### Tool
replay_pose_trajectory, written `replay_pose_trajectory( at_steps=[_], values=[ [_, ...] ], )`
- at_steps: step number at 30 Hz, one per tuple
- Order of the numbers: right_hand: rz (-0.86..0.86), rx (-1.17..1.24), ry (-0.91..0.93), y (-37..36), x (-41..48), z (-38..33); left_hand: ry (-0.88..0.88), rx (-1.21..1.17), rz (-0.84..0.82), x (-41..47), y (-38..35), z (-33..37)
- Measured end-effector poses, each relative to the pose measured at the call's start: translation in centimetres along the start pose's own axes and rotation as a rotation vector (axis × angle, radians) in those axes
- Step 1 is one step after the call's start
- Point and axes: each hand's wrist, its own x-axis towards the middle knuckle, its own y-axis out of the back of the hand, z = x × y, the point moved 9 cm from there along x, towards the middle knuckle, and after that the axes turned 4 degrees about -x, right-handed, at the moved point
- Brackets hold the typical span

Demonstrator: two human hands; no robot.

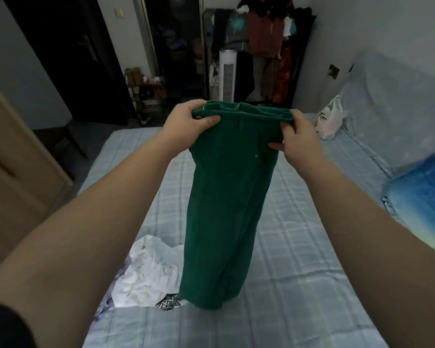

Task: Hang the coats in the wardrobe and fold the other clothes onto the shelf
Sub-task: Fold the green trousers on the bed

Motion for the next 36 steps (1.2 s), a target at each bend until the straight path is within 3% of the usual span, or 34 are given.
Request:
replay_pose_trajectory(
  at_steps=[6, 12, 17, 23, 30, 36],
  values=[
    [-0.068, 0.021, 0.187, 2.7, 5.1, -2.8, -0.091, -0.014, 0.045, 2.3, -0.5, 4.8],
    [-0.148, -0.114, 0.217, 4.0, 0.7, 1.2, -0.06, 0.061, 0.038, -2.0, -3.2, 0.9],
    [-0.284, -0.356, 0.014, 3.3, -13.0, 13.3, 0.122, 0.337, -0.231, -13.1, -8.4, -12.0],
    [-0.384, -0.433, -0.34, 2.0, -29.7, 23.7, 0.394, 0.363, -0.422, -28.6, -12.3, -22.3],
    [-0.322, -0.355, -0.343, 3.9, -36.3, 19.1, 0.366, 0.286, -0.376, -37.1, -10.5, -18.6],
    [-0.258, -0.232, -0.124, 6.5, -39.5, 7.4, 0.272, 0.067, -0.348, -41.4, -7.3, -9.4]
  ],
)
